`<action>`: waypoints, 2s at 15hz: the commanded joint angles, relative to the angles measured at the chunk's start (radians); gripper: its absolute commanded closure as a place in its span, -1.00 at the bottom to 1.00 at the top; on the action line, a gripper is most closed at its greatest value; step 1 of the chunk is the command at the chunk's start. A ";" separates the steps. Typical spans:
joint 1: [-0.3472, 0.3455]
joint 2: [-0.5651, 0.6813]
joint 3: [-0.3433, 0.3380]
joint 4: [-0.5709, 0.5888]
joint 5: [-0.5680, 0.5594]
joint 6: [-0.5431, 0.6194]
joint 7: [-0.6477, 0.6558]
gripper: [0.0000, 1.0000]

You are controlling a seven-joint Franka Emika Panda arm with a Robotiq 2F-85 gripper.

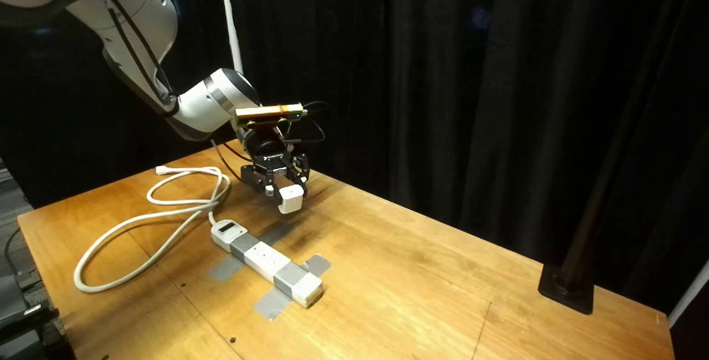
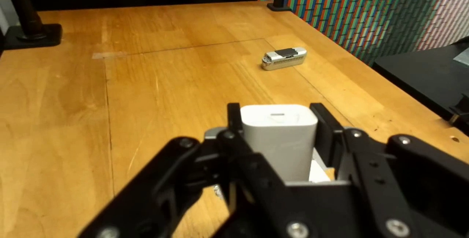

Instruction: Place the white adaptor on the white extension cable

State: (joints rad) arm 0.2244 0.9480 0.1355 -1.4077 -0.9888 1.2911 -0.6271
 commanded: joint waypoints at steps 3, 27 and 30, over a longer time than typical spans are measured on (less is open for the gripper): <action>-0.019 -0.116 0.032 -0.173 -0.005 0.040 0.035 0.55; -0.004 -0.079 0.066 -0.284 -0.021 0.102 0.225 0.55; 0.000 -0.070 0.060 -0.290 -0.026 0.096 0.232 0.55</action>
State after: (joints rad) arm 0.2221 0.8893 0.1987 -1.6721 -0.9902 1.3814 -0.3855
